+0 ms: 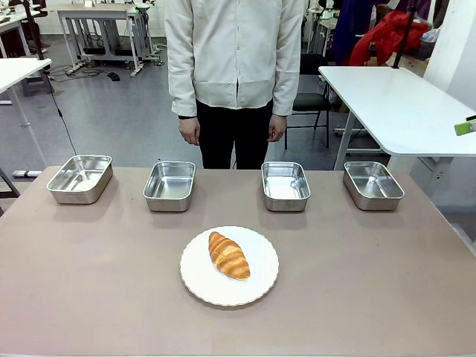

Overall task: Place the bread in the container.
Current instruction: Place the Butter Roll into the Airtight Container indicated by the human.

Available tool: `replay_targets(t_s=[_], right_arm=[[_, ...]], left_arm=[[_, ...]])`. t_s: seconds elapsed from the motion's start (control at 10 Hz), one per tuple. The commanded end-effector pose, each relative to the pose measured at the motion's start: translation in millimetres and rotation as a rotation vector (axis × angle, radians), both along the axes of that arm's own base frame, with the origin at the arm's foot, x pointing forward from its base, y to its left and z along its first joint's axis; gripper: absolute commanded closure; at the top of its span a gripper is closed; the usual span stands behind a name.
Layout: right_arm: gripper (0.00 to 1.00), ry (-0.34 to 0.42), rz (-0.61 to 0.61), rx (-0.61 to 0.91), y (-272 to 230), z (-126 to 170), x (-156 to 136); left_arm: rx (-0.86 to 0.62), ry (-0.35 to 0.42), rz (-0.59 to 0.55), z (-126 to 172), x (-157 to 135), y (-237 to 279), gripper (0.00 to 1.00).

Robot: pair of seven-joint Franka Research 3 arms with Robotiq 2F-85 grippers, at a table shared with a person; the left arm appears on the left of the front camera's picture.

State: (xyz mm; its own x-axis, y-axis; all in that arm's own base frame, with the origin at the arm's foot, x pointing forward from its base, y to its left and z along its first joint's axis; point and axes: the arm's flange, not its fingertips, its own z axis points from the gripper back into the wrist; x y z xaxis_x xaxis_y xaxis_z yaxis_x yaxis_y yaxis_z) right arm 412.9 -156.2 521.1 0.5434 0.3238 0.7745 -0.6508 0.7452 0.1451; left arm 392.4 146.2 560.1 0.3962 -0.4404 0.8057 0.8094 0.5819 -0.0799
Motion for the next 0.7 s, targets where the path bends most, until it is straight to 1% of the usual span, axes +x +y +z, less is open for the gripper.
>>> replay_targets(t_s=[0.0, 0.6], right_arm=[[0.0, -0.021, 0.008, 0.011, 0.7, 0.7, 2.4], [0.0, -0.021, 0.008, 0.011, 0.7, 0.7, 2.4]], left_arm=[[-0.011, -0.012, -0.008, 0.6, -0.3, -0.8, 0.0], [-0.011, -0.012, -0.008, 0.6, -0.3, -0.8, 0.0]])
